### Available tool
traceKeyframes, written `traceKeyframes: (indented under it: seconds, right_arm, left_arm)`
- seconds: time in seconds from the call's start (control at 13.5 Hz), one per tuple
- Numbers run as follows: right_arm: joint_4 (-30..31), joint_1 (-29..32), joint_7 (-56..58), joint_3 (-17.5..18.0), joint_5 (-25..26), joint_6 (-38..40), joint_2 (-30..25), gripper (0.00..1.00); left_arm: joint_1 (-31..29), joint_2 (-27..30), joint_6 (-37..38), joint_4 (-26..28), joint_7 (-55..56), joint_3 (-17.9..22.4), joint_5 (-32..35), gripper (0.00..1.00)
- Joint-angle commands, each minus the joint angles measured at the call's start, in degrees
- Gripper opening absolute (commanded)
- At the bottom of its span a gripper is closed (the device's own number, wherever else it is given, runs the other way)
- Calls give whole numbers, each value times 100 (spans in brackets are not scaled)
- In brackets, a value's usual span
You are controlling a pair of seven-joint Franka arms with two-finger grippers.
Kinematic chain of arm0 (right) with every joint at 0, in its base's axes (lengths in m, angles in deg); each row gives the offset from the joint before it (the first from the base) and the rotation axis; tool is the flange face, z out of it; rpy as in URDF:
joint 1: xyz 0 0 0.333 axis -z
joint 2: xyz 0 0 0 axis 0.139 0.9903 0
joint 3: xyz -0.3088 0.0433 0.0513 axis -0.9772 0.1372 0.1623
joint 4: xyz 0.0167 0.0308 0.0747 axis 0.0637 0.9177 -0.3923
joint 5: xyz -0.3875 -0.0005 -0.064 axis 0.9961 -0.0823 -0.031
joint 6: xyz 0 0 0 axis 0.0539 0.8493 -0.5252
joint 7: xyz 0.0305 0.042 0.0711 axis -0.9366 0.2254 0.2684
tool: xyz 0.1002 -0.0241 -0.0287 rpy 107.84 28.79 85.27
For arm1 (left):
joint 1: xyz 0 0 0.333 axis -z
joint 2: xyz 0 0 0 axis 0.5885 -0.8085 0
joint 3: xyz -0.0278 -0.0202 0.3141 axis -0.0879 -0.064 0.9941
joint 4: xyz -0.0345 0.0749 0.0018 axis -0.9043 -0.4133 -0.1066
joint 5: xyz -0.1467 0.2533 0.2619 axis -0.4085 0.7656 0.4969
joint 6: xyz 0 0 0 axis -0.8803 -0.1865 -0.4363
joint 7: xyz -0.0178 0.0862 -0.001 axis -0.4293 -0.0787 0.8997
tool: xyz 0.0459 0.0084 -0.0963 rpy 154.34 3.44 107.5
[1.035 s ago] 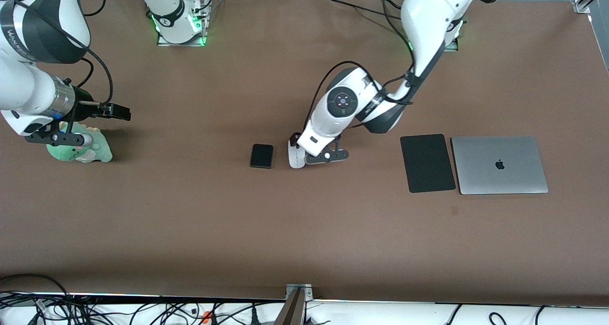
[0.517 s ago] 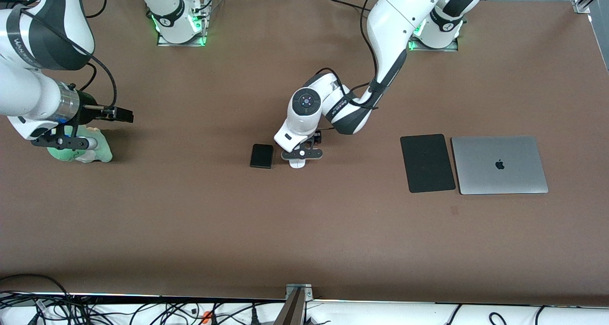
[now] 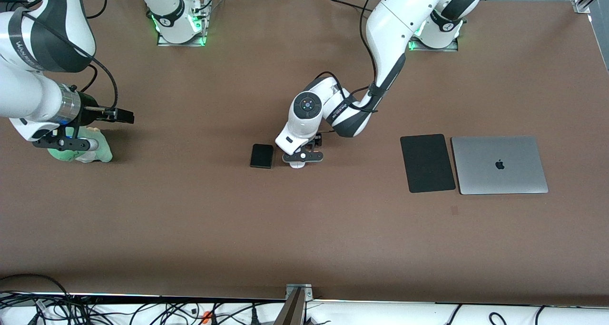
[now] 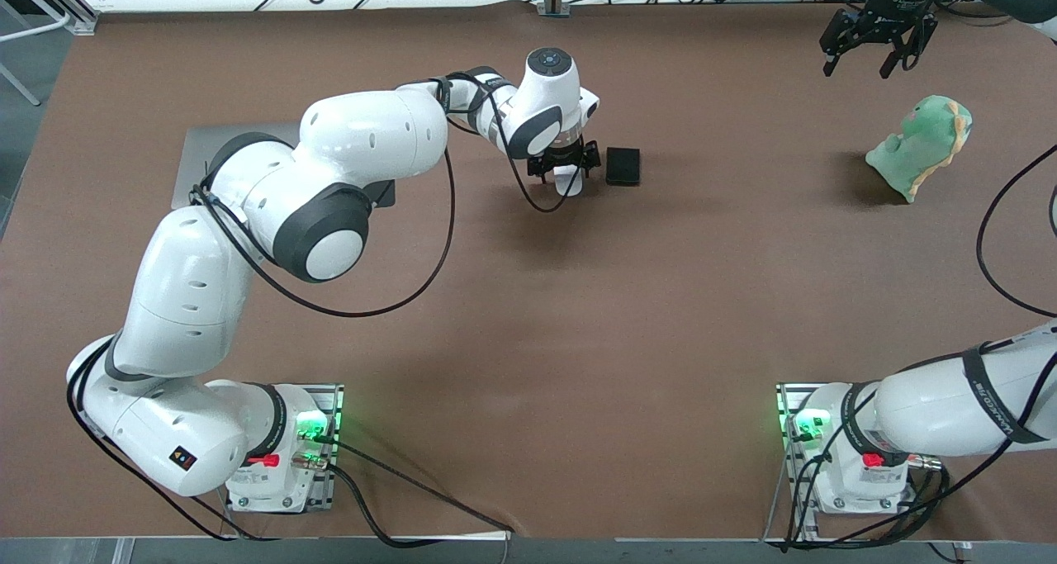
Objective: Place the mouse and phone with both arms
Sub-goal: 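Grasp the white mouse with the left gripper and lift it, then carry the mouse onto the black pad while the right gripper reaches the phone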
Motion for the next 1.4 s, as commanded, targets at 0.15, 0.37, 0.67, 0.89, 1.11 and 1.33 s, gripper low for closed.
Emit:
traceKeyframes:
  seconds: [0.15, 0.37, 0.67, 0.89, 1.11, 1.33]
  right_arm:
    - [-86, -16, -78, -2, 0, 21, 41, 100]
    - [-86, -16, -87, -2, 0, 12, 41, 100]
    - [-104, -86, -87, -2, 8, -23, 41, 100]
    - [-104, -86, -87, -2, 8, -32, 50, 100]
    - [-104, -86, -87, -2, 0, -32, 50, 100]
    - [-86, -78, -87, -2, 0, -94, 50, 100]
  left_arm:
    - [75, -85, 8, -160, -8, 37, 424, 82]
    - [58, -85, 8, -168, -16, 37, 424, 59]
    - [14, -67, 8, -160, -25, 29, 424, 38]
    - [-187, 73, 87, -133, -226, 29, 415, 38]
    - [-653, 328, 455, -54, -613, -50, 398, 38]
    - [-1162, 854, 500, 524, -1209, -51, 389, 37]
